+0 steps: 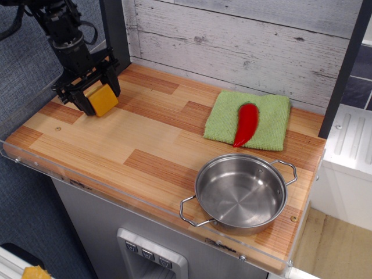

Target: Place the yellow sigma butter dish at the edge of the table.

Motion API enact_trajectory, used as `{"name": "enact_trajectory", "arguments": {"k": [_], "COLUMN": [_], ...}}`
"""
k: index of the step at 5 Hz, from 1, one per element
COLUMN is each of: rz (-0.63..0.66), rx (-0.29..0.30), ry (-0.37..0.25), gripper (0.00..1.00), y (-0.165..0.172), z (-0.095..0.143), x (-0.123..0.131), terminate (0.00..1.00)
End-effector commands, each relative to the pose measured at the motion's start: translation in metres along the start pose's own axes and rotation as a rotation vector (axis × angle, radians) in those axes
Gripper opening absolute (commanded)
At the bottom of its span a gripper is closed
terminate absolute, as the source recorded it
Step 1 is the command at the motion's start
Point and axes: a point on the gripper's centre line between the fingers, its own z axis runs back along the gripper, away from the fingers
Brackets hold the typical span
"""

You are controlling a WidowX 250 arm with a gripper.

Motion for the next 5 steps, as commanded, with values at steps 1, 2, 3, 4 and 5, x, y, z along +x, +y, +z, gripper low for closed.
{"name": "enact_trajectory", "arguments": {"k": [1,2,3,4,5], "rz": [-0.436,-0.699,-0.934,-1.172,-1.251], "rx": [0.067,0.064,0.034,-0.006,-0.038], "ry": [-0.005,-0.087,0.020,0.087,0.108], "gripper": [0.00,0.00,0.00,0.00,0.00], "y": [-0.015,-0.010,-0.004,0.000,0.004], "z": [0.037,0.045,0.047,0.056,0.056], "x": [-0.007,-0.026,-0.043,-0.063,-0.088], "terminate": [0.00,0.00,0.00,0.00,0.00]}}
